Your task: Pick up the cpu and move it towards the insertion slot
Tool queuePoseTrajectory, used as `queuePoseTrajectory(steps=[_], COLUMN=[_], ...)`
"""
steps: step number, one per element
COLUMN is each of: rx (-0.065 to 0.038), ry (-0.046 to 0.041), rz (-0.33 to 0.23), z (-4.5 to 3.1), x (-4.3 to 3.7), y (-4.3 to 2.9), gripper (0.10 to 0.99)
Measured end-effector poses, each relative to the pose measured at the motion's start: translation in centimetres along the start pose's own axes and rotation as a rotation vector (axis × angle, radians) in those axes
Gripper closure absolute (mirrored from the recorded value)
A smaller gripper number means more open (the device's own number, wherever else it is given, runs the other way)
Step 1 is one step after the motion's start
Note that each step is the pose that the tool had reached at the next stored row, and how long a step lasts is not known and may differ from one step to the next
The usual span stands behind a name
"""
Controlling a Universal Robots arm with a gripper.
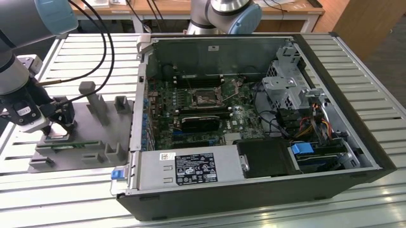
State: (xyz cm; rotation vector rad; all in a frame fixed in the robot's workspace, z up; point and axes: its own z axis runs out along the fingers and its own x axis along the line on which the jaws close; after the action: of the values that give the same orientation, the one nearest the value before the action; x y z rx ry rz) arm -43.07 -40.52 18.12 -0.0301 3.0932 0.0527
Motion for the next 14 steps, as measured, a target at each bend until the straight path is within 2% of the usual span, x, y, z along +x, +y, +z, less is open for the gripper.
queuePoseTrajectory(steps=[6, 14], rx=[0.000, 0.000], ry=[-0.0004, -0.0001], rz=[0.000, 0.000], z=[-0.09, -0.98], x=[-0.01, -0.05], y=[0.01, 0.03], gripper=[0.545, 0.545])
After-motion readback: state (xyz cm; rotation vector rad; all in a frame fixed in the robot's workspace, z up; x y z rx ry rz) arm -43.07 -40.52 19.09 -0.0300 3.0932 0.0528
